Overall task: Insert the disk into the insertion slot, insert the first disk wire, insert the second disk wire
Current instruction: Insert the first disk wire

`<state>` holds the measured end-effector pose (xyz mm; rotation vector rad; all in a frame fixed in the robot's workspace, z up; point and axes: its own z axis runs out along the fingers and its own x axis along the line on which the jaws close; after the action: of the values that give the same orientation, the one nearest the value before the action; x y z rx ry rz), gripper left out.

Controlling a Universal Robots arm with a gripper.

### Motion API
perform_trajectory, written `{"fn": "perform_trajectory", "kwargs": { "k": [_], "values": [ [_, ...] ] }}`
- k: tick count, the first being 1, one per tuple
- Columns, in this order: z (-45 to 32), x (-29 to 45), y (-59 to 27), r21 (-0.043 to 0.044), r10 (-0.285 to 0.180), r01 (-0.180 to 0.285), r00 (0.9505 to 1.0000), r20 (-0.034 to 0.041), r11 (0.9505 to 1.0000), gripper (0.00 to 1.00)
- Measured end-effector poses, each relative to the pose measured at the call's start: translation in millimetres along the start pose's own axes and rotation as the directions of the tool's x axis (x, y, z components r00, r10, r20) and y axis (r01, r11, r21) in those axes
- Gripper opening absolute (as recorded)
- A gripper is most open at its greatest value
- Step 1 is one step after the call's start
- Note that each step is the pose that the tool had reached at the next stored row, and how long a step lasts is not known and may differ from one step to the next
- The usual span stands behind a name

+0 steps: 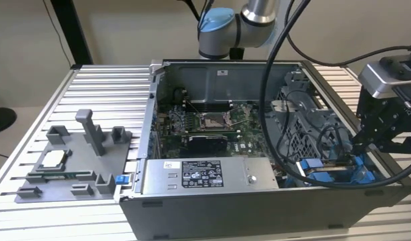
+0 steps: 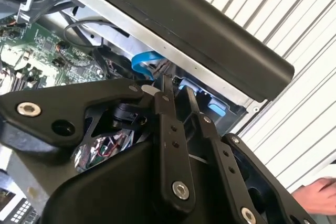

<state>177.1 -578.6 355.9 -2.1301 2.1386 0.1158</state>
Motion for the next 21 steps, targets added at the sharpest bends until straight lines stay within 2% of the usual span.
{"fn": "perform_trajectory", "kwargs": {
  "k": [1, 2, 5, 7, 11, 14, 19, 21],
  "values": [
    [0.3, -0.1, 0.0, 0.0002, 0.002, -0.002, 1.0, 0.0059, 1.0, 1.0],
    [0.4, -0.1, 0.1, 0.0003, 0.003, -0.003, 0.9999, 0.0119, 1.0, 0.0],
    [0.5, -0.1, 0.4, 0.0005, 0.006, -0.006, 0.9996, 0.0273, 1.0, 0.0],
    [0.0, -0.1, 1.2, 0.0007, 0.007, -0.007, 0.9994, 0.0325, 1.0, 0.0],
    [-10.3, -1.5, 5.7, 0.001, 0.01, -0.01, 0.999, 0.0425, 0.9999, 0.0],
    [-17.3, -2.5, 13.4, 0.0011, 0.012, -0.012, 0.9985, 0.0542, 0.9999, 0.0],
    [-28.3, -3.9, 30.1, 0.0007, 0.014, -0.014, 0.9967, 0.0799, 0.9999, 0.0],
    [-30.8, -4.1, 37.9, 0.0006, 0.014, -0.014, 0.9962, 0.0859, 0.9999, 0.0]
  ]
}}
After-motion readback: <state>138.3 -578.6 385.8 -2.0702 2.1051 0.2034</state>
